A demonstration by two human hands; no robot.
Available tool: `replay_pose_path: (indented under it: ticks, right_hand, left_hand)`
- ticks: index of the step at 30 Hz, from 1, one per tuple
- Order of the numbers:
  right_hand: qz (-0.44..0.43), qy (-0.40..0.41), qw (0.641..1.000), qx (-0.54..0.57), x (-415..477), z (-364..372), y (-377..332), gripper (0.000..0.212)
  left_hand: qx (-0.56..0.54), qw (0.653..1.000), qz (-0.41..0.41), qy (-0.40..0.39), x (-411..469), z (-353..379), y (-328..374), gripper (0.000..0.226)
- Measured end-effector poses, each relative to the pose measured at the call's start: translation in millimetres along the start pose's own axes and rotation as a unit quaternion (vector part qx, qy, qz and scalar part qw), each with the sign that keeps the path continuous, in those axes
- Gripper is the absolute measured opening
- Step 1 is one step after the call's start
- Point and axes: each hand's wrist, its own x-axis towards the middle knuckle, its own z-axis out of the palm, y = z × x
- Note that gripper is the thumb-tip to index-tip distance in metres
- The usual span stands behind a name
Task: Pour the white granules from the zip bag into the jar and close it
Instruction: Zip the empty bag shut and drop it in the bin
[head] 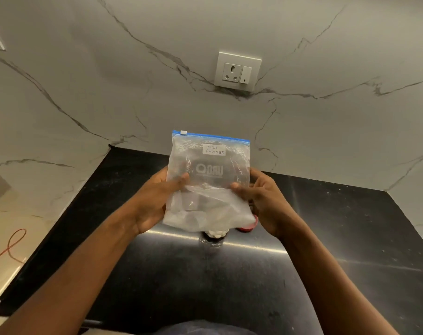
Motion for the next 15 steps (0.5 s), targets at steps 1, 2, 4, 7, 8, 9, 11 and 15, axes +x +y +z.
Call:
replay_pose_path:
  ticks: [1,2,4,7,8,9,11,15]
  right_hand:
    - [-0.002,0.004,1.000,0.022,-0.5,-1.5,0.5,0.039]
    - [-0.003,0.007,0.999,0.044,-0.9,-3.1,0.6,0.039]
    - [0.001,0.024,0.997,0.074,-2.7,-5.1,0.4,0.034]
    - [0.031,0.058,0.991,0.114,-4.0,-3.6,2.6,0.028]
    - [0.040,0.061,0.988,0.133,-4.1,-2.5,3.5,0.027]
    - [0.043,0.061,0.986,0.146,-4.5,-1.4,4.3,0.027]
    - [0.035,0.055,0.989,0.136,-5.8,-1.2,5.2,0.035]
    - [0.006,0.030,0.999,0.038,-4.1,-8.5,9.9,0.057]
  left_hand:
    - [-0.019,1.000,-0.007,-0.004,0.3,-2.5,1.1,0.043]
    - [-0.033,0.999,-0.013,-0.002,0.7,-5.0,1.7,0.044]
    - [-0.045,0.999,-0.028,0.005,1.0,-8.7,2.4,0.043]
    - [-0.064,0.996,-0.062,0.029,1.8,-12.1,-1.0,0.027]
    - [-0.083,0.993,-0.074,0.045,2.4,-13.2,-3.3,0.025]
    - [-0.112,0.989,-0.083,0.054,2.7,-13.7,-5.4,0.025]
    - [-0.174,0.980,-0.091,0.038,1.8,-14.2,-9.9,0.034]
    - [-0.197,0.968,-0.149,-0.036,1.7,-16.7,-19.3,0.069]
